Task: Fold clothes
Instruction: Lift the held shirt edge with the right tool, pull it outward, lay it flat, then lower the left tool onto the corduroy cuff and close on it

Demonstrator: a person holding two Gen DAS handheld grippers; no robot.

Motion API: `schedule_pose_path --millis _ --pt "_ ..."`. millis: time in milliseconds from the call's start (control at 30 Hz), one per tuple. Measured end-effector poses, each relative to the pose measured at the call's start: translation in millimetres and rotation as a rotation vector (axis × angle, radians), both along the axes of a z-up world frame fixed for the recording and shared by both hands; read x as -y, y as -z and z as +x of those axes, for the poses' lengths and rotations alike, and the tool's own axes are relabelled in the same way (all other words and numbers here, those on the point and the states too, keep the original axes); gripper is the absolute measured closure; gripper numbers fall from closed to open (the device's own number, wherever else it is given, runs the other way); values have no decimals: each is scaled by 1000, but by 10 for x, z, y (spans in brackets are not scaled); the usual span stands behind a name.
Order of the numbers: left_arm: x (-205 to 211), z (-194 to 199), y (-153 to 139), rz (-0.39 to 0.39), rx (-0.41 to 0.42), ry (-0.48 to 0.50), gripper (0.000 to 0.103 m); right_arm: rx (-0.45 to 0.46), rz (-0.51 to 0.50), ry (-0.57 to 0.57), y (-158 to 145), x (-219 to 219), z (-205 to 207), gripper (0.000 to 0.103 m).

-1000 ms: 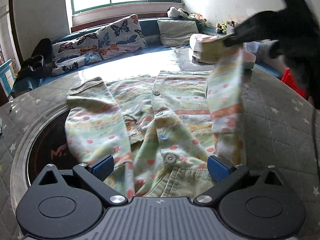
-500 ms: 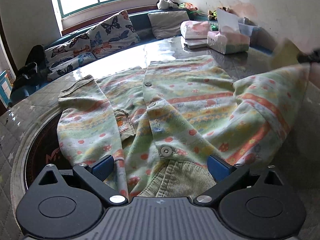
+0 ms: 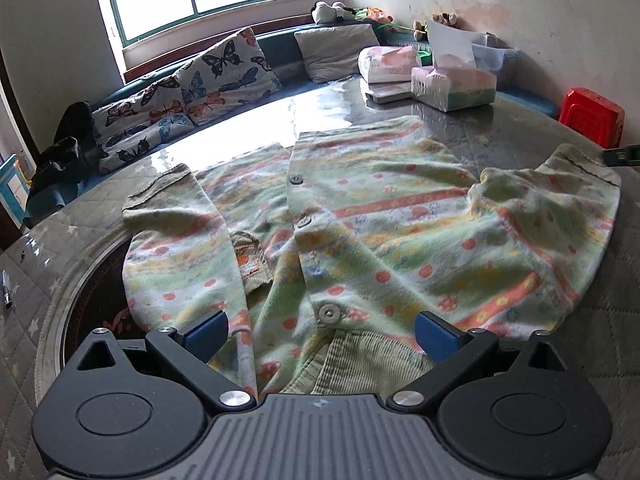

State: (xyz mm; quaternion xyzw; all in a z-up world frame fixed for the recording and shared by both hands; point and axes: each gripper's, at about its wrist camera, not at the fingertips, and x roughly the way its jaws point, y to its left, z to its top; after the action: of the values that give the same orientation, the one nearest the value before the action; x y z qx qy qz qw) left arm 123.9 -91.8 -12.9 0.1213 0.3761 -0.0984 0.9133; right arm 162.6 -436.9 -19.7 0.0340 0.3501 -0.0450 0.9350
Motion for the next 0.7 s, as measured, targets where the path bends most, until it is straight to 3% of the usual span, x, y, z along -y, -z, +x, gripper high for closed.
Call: schedule_pose_path --millis 133,200,267,367,533,700 --pt "3 19 34 2 -11 -3 2 -24 16 -71 91 -162 246 62" --pt "-18 19 69 3 -23 -6 2 -11 -29 -87 126 -218 286 61" --pt "-53 2 101 -9 -31 -6 2 -14 -70 -72 129 -212 284 60" --pt "-90 -25 122 -37 -40 -8 2 -19 -137 -19 123 -159 259 50" --pt "-131 -108 142 -81 -56 -5 2 -33 -106 60 124 132 95 46" --pt "-163 -165 135 -109 -69 2 2 -48 -133 52 83 208 -135 46"
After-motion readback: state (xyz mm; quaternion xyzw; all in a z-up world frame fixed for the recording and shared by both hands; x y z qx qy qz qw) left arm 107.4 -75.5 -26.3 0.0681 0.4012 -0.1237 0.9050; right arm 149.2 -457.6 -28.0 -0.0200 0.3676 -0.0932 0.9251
